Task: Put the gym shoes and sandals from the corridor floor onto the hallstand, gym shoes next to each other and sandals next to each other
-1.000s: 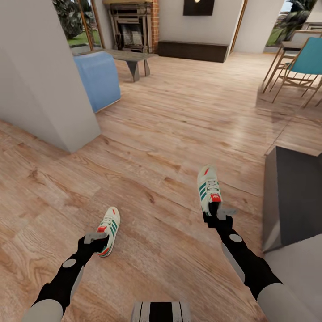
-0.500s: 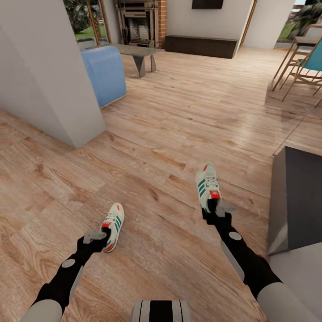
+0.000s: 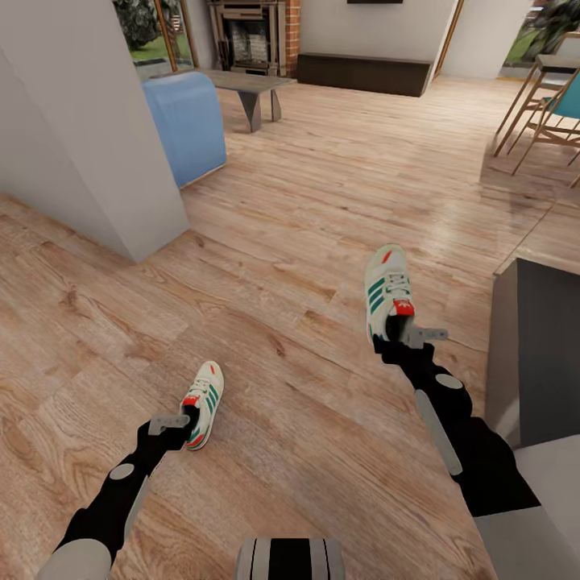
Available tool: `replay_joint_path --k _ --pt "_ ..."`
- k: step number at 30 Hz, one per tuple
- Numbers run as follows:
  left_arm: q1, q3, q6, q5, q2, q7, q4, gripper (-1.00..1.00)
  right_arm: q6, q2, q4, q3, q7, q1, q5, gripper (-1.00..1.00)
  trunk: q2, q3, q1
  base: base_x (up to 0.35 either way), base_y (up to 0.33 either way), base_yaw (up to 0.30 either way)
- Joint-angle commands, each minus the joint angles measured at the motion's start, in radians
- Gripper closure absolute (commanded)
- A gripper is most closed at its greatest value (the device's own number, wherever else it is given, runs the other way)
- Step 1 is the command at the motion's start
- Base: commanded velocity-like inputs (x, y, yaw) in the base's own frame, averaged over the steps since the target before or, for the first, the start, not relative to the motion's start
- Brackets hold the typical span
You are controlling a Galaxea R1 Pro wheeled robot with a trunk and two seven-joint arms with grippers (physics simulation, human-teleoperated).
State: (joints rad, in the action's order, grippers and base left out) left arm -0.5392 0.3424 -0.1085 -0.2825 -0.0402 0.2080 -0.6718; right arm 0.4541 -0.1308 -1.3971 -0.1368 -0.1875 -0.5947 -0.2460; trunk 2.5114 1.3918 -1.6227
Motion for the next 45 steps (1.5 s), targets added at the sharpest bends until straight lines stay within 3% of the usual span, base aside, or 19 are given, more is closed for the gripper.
replay_joint_path --k 1,12,45 --pt "-0.001 0.007 -0.005 -0.010 0.001 0.007 -0.003 -1.00 0.003 -0.001 -0.002 -0.003 -0.010 -0.001 -0.010 1.00 0.001 0.006 0.000 0.000 0.000 0.075" --pt "0.001 0.007 -0.006 -0.009 0.001 0.007 -0.005 -1.00 0.003 -0.005 -0.001 0.000 -0.010 0.000 -0.006 1.00 0.003 0.062 -0.005 0.000 0.000 0.094" --pt "0.001 -0.002 -0.006 -0.012 0.003 0.007 -0.005 -1.00 0.005 -0.014 0.001 0.004 -0.006 0.003 -0.001 1.00 0.003 0.070 -0.005 0.064 0.000 0.012"
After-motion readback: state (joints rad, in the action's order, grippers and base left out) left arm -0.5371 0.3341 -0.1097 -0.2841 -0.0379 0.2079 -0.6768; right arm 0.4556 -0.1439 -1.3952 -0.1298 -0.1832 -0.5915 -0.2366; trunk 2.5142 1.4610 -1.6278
